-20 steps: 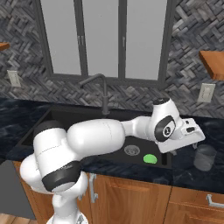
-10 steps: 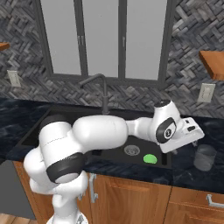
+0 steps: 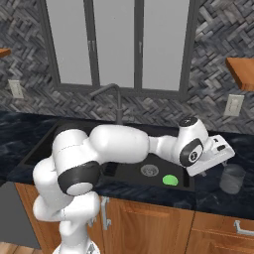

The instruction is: Move any existing items from the left basin to the right basin for drying. Then move the glass cup from the counter to the left basin of the sink for washing.

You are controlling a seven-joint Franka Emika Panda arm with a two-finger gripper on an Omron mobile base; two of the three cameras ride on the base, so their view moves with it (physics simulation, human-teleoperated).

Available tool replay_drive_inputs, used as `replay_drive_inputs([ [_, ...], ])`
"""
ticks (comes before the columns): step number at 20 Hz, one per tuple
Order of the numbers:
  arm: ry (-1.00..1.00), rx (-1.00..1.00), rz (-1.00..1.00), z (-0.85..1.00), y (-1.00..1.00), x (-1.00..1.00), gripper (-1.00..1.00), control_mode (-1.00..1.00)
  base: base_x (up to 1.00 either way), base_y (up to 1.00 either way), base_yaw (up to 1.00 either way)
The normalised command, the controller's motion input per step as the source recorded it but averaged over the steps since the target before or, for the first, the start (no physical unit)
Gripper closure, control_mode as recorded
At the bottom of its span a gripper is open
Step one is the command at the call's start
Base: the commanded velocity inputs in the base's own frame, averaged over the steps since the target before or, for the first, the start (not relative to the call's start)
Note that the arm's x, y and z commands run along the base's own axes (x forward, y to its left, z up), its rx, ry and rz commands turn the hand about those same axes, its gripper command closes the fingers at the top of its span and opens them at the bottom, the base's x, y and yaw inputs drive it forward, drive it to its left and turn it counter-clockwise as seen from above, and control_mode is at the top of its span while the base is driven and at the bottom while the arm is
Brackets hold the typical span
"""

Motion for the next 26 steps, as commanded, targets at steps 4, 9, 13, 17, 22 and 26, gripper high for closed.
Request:
replay_drive_inputs([
  [4,0.0,0.0,0.0,-0.03,-0.13,0.1,-1.0,-1.0,0.0,0.0,0.0],
  [9,0.0,0.0,0.0,-0.06,-0.09,0.09,-1.0,-1.0,0.0,0.0,0.0],
  [13,0.0,0.0,0.0,-0.18,-0.12,0.07,-1.0,-1.0,0.0,0.0,0.0],
  [17,0.0,0.0,0.0,-0.13,-0.03,0.17,-1.0,-1.0,0.0,0.0,0.0],
  [22,0.0,0.0,0.0,-0.1,-0.08,0.23,-1.0,-1.0,0.0,0.0,0.0],
  [26,0.0,0.0,0.0,-0.02,-0.07,0.23,-1.0,-1.0,0.0,0.0,0.0],
])
